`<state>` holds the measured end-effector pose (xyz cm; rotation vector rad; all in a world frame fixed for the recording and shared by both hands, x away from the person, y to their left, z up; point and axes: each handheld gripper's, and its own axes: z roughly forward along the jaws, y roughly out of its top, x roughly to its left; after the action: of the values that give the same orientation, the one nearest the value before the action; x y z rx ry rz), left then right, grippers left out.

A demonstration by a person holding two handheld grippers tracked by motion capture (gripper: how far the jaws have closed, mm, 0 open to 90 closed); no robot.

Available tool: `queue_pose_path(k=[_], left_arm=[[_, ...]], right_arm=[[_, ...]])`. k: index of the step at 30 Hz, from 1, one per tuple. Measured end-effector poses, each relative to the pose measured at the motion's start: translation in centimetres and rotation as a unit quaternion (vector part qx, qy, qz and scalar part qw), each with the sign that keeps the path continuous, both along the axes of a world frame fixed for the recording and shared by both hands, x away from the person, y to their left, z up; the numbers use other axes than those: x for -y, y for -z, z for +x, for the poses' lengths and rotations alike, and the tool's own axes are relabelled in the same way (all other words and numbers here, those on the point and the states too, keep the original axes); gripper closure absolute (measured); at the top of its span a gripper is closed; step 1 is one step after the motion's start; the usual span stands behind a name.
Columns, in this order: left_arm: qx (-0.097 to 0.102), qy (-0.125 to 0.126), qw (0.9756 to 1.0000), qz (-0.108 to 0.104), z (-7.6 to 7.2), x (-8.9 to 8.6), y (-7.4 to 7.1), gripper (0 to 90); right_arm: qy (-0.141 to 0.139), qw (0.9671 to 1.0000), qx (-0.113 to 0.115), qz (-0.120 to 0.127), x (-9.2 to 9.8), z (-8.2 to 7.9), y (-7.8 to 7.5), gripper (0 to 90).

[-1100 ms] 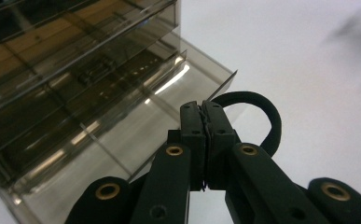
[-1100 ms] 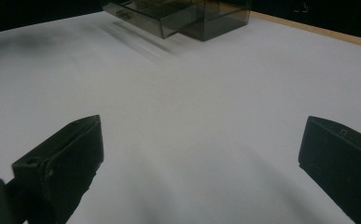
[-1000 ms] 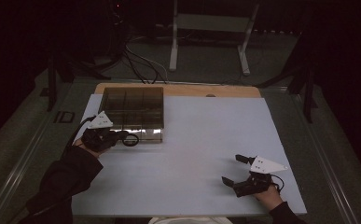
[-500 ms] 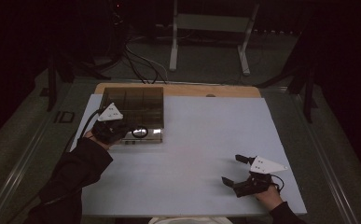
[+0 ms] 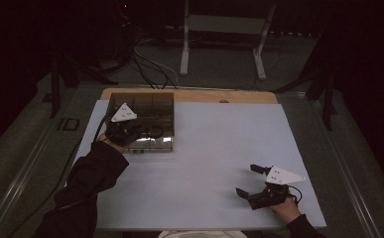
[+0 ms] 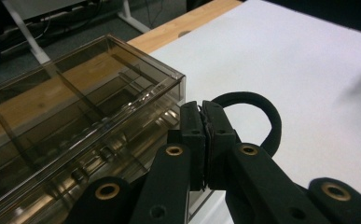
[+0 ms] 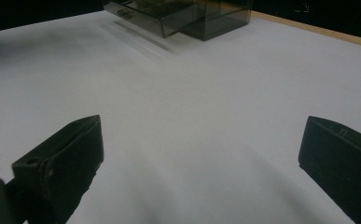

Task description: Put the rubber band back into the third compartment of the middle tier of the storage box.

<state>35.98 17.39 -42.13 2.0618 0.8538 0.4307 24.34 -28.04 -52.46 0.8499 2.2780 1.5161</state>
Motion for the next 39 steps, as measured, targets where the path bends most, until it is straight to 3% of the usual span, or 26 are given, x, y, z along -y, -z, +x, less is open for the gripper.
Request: queue_pose_path(k=[8, 16, 39], left_arm=[[0.002, -0.029, 0.9996, 0.003, 0.5, 0.5, 1.2, 90.0], [-0.006, -0.048, 0.9987, -0.017, 1.0, 0.5, 2.6, 90.0], [-0.033, -0.081, 0.9961, 0.003, 1.4, 2.0, 5.9, 90.0]], right_arm=[[-0.001, 1.0, 0.0, -0.001, 0.0, 0.0, 0.0, 0.0], [0.0, 1.0, -0.001, 0.0, 0.0, 0.0, 0.0, 0.0], [-0.001, 1.0, 0.0, -0.001, 0.0, 0.0, 0.0, 0.0]])
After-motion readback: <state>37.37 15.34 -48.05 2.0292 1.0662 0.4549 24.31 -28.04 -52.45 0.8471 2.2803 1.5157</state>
